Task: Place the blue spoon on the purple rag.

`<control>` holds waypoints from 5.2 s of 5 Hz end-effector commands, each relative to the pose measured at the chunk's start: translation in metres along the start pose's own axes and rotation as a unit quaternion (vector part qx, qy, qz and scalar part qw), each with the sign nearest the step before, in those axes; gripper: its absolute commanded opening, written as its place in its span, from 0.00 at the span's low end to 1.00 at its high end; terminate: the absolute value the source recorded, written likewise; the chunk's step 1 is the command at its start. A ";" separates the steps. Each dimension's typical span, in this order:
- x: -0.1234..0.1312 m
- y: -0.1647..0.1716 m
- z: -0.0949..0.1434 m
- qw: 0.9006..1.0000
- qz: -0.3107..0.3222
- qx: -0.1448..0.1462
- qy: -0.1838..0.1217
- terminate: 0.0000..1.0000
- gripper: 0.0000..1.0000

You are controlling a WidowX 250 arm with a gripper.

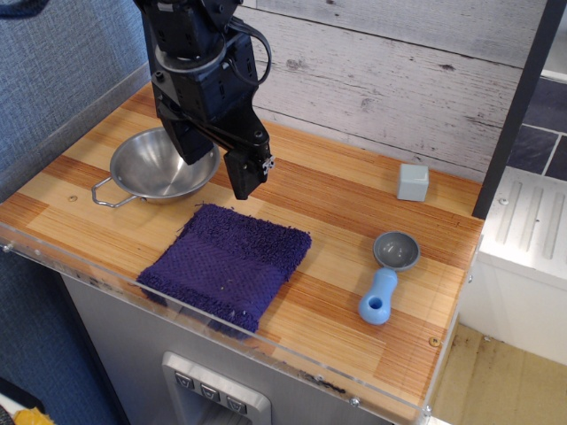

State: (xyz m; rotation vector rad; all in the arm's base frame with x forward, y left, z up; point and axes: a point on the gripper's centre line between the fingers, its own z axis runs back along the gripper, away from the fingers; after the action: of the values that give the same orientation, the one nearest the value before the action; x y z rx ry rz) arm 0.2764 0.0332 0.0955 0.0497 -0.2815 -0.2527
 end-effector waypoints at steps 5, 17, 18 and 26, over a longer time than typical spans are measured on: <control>0.032 -0.096 -0.028 1.000 0.028 -0.010 0.008 0.00 1.00; 0.024 -0.099 -0.027 1.000 0.027 -0.006 -0.001 0.00 0.00; 0.010 -0.082 -0.007 0.998 0.054 0.010 -0.003 0.00 0.00; -0.044 -0.032 -0.067 0.978 0.202 0.029 0.053 0.00 0.00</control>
State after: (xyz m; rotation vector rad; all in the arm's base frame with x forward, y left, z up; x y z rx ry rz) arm 0.2498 0.0173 0.0154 0.0601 -0.1843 0.1664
